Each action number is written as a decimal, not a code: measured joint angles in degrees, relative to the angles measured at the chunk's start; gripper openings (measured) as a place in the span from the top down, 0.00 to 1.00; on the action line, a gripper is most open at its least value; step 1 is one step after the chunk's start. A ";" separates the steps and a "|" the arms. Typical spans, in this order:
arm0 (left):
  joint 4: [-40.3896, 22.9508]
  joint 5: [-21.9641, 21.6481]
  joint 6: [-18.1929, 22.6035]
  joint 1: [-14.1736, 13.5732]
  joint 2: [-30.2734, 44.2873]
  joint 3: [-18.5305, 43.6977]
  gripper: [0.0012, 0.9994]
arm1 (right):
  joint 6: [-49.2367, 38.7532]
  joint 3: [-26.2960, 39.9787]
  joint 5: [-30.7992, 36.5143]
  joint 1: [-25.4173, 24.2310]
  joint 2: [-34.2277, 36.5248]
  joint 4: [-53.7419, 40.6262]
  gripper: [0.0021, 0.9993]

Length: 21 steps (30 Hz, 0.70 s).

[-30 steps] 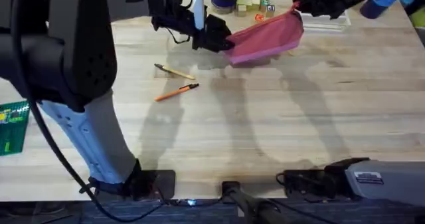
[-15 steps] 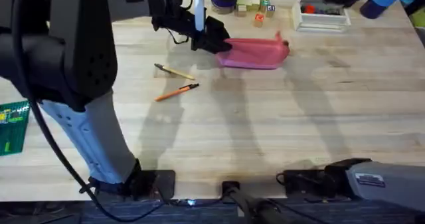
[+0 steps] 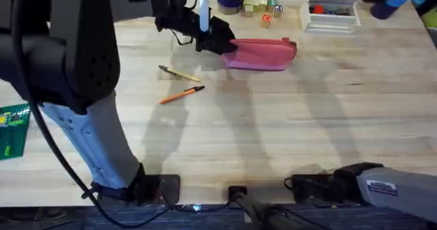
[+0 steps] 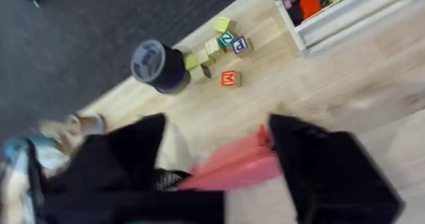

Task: Unzip the bag, pick up the pens from the table one at a time and place them inside, then zip the bag closed.

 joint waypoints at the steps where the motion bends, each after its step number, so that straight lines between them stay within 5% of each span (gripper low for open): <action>1: 0.00 0.00 0.00 0.00 0.00 0.00 0.96 | -2.18 0.00 -0.14 0.00 -0.25 -0.40 0.03; 11: 0.00 0.00 0.00 0.00 0.00 0.00 0.96 | -17.53 -0.02 -1.34 0.04 -1.32 -5.01 0.00; 21: 0.00 0.00 0.00 0.00 0.00 0.00 0.96 | -21.30 0.00 -4.03 0.02 -1.32 -5.89 0.00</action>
